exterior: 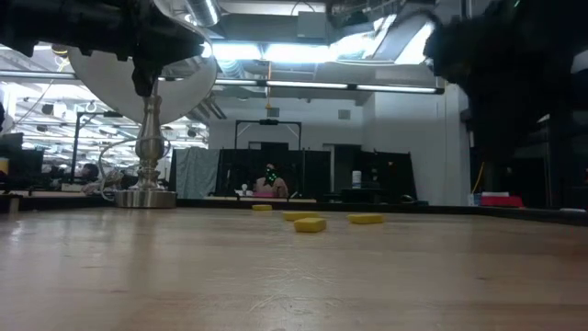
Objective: Pick & Place School Supplies
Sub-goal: Adjust the red basket
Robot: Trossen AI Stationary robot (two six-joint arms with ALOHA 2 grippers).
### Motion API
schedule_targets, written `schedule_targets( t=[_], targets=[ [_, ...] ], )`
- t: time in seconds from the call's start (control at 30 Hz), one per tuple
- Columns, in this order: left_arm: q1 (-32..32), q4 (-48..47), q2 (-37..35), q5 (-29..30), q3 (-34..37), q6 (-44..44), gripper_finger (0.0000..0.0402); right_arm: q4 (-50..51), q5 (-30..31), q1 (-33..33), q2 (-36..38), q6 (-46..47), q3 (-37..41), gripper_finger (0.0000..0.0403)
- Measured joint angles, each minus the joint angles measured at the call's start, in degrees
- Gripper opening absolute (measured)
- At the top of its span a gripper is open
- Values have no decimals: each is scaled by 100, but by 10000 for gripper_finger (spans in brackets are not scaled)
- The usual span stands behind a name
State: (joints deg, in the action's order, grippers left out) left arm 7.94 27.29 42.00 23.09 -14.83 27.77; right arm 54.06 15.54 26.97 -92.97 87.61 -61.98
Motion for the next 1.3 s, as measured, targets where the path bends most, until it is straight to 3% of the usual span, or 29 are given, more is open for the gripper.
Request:
schedule_targets(
  t=[0.33,0.57,0.77,1.3],
  targets=[
    [68,126,0,-20,-2,26,59,1817,77,-613,37,111,24,57],
    [68,147,0,-69,-2,46,59,2470,-319,-817,37,27,199,24],
    [68,304,0,-120,-2,20,59,2503,-873,-795,89,-18,557,5],
    [70,514,-2,-179,-2,19,59,2113,-1659,-563,592,17,1407,3]
  ],
)
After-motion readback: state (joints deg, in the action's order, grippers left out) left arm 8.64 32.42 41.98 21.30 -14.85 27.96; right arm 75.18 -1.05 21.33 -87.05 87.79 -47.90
